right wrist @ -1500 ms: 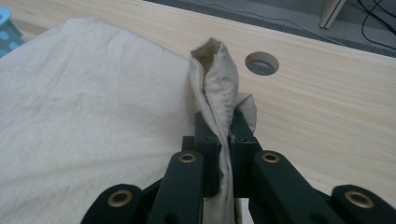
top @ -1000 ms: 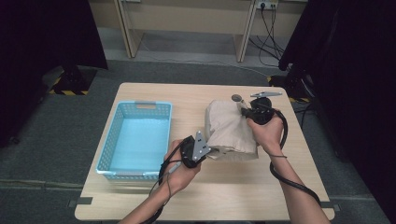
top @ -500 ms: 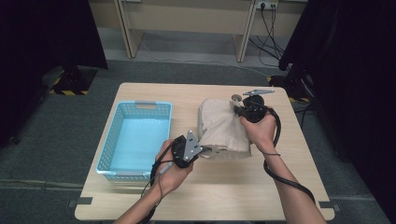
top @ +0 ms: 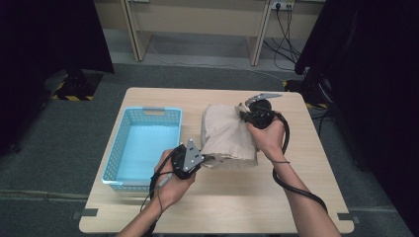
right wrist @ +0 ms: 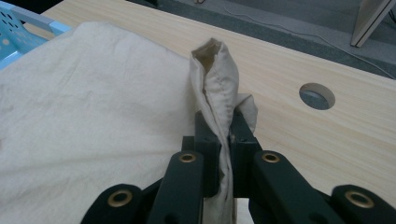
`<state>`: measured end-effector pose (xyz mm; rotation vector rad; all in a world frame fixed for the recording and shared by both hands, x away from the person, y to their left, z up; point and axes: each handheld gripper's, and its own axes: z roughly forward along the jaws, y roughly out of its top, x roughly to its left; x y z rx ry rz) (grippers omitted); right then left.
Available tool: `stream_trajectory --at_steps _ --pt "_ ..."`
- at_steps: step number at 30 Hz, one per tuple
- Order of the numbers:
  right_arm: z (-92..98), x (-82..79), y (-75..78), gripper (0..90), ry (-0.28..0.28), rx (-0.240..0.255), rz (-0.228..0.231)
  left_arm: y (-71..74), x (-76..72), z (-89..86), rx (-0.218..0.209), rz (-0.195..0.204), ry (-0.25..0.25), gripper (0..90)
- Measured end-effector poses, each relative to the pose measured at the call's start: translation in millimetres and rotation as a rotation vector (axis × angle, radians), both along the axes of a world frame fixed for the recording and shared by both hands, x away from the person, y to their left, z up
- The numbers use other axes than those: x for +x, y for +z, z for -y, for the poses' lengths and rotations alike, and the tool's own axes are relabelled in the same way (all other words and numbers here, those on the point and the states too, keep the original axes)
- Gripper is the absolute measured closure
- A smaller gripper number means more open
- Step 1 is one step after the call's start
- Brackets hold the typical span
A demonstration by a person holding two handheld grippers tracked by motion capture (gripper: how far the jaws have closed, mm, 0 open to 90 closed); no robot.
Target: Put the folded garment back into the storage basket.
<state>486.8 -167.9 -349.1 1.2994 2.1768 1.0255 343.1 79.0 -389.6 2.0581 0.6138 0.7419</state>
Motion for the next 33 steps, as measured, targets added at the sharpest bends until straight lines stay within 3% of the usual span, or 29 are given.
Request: stream_trajectory --at_steps 33 --pt "-32.7 0.9 -3.4 85.8 0.048 0.009 0.002 -2.7 -7.5 -30.6 -0.008 -0.001 0.049 84.7"
